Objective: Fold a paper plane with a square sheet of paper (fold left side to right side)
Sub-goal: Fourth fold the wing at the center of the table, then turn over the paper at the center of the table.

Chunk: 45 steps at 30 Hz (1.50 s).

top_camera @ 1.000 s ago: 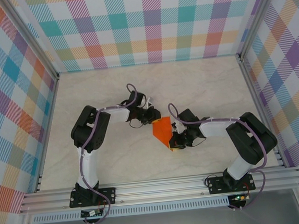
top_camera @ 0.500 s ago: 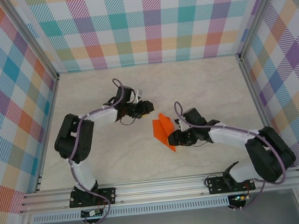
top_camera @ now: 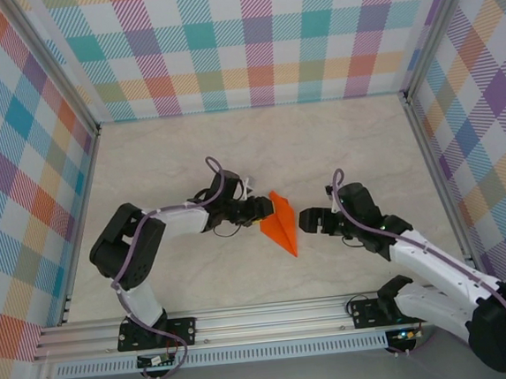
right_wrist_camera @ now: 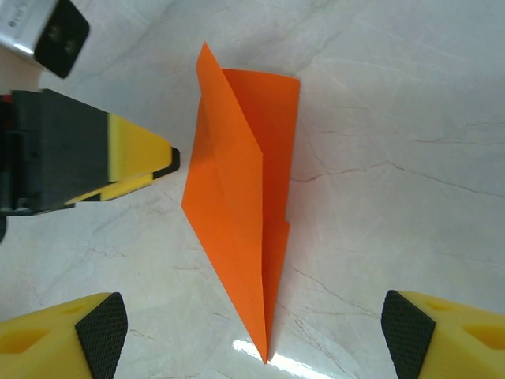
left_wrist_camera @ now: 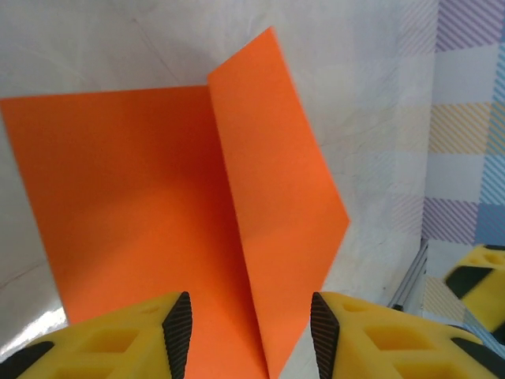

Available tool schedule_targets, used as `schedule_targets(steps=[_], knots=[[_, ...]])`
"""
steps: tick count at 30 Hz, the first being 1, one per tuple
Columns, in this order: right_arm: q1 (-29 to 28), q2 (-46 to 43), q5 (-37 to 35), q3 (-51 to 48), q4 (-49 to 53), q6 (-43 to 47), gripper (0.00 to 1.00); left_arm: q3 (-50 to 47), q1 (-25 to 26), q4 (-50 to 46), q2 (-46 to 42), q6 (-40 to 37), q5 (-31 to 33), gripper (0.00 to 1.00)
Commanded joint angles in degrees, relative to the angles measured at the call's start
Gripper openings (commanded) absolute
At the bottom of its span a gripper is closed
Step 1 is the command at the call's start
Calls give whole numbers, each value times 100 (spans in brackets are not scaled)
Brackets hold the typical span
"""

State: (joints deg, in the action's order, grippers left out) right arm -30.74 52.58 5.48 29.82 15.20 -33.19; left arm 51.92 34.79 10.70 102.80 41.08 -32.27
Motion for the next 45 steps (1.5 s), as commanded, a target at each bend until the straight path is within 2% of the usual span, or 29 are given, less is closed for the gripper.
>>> schedule_targets(steps=[1,10,14,19,23,28,35,40,45], knots=[[-2,-402,-222,-120,353,-128,86,374,101,330,354,135,3,44],[-4,-939,-161,-238,765,-45,87,1071,283,362,1063,225,-148,31],[-2,-1109,-81,-298,707,-78,97,1141,290,356,1038,226,-140,18],[81,-1104,667,-349,250,-180,100,1068,275,106,551,38,30,9],[395,-782,1804,-232,-273,-361,100,963,183,-256,-254,-142,262,8],[810,-529,2759,-174,-1109,-853,100,733,82,-664,-1446,-344,741,9],[859,96,4384,34,-2735,-1112,100,340,46,-502,-2831,-281,1047,9],[802,386,4809,34,-3849,-1556,100,240,41,-313,-3371,-106,891,11],[629,712,4917,224,-4384,-1884,100,188,44,198,-3456,239,472,11]])
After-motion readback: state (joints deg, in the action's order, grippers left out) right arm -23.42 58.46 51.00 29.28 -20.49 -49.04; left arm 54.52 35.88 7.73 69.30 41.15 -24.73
